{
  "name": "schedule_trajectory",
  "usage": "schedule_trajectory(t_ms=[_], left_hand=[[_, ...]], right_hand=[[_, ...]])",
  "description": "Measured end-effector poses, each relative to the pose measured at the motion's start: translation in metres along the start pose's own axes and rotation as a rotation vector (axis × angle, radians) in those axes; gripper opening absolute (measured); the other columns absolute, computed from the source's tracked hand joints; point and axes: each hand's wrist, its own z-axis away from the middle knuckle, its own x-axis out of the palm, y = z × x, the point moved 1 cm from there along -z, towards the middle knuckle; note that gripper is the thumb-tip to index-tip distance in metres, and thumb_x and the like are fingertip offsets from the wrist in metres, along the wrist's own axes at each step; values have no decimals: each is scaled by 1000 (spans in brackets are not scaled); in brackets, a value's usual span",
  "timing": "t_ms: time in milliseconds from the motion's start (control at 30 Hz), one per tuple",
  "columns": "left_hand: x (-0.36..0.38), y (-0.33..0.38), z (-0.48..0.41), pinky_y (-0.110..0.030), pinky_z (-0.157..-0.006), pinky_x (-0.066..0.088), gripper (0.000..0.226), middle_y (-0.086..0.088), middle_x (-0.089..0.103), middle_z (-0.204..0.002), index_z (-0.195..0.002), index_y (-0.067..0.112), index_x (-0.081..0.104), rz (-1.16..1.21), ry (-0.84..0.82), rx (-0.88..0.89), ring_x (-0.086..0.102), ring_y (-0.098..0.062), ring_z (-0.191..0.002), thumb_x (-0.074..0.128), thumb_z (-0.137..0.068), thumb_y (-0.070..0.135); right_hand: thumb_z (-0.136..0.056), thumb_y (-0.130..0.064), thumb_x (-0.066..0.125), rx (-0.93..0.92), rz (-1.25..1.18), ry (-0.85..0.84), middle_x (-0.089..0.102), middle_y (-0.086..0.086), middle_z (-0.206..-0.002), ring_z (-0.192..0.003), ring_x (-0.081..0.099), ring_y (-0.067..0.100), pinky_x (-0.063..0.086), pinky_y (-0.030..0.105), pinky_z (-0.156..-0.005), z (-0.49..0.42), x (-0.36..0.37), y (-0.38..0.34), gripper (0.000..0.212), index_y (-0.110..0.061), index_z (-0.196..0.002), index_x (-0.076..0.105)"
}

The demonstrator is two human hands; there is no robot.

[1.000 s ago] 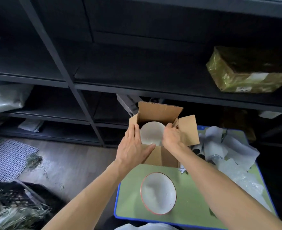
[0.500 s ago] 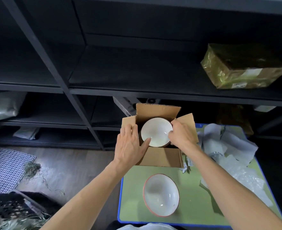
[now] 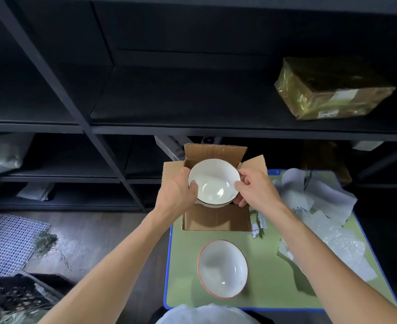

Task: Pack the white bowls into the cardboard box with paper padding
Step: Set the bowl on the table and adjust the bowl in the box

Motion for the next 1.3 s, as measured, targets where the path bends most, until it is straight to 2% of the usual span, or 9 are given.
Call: schedule_trajectory(t_ms=[100,200,300,500,600,733,967,1133,1300], left_hand=[[-7,5,19,-29,-54,44,24,1,63,-92,-118,22,49,123,-9,1,60,-16,-74,42,-96,27],[-18,16,37,-35,-60,50,20,-1,64,-83,-114,25,51,177,-16,-15,65,-21,-74,43,-95,28],[-21,25,58,-40,-60,50,15,-2,61,-75,-108,27,50,180,-19,15,62,-26,-70,45,-94,28],[-2,15,108,-44,-57,51,10,-4,59,-66,-100,31,44,191,-122,29,61,-28,-67,45,-90,28],[12,5,126,-41,-51,44,9,-7,54,-63,-96,29,39,185,-162,35,62,-30,-66,46,-92,25],[30,-8,144,-45,-57,49,8,-10,59,-65,-99,24,39,163,-228,0,61,-34,-68,45,-94,24],[59,-25,154,-32,-52,35,11,-13,64,-72,-106,17,39,77,-287,-48,59,-35,-68,42,-98,23],[71,-31,152,-31,-50,33,16,-15,63,-73,-111,14,40,55,-294,-55,46,-26,-56,42,-99,24],[80,-36,149,-33,-49,38,17,-11,65,-74,-112,17,39,35,-307,-76,54,-27,-60,43,-98,27]], right_hand=[[-91,-13,48,-36,9,47,69,-7,-67,-47,67,6,45,14,-40,18,-5,-3,29,-25,-114,60],[-92,-16,48,-43,28,52,70,-6,-63,-47,67,10,54,23,-50,35,-15,-7,28,-29,-114,59],[-91,-19,49,-35,57,40,69,-10,-62,-49,68,11,56,31,-61,53,-24,-2,23,-32,-107,59],[-91,-18,49,-4,70,-5,64,-10,-68,-51,68,9,58,37,-56,95,-13,28,22,-34,-102,59],[-93,-20,49,6,139,-46,64,-12,-69,-57,68,7,57,36,-63,111,0,44,23,-31,-111,57],[-95,-22,47,42,200,-98,64,-7,-73,-64,68,8,56,38,-67,127,17,62,24,-29,-117,53],[-97,-22,46,91,257,-151,66,2,-85,-80,67,24,55,40,-74,136,38,81,26,-21,-123,50],[-99,-23,46,92,297,-157,66,5,-84,-77,66,25,53,41,-74,136,47,90,23,-18,-121,48],[-99,-23,48,81,337,-164,67,5,-88,-79,64,26,51,39,-73,134,54,97,25,-16,-123,47]])
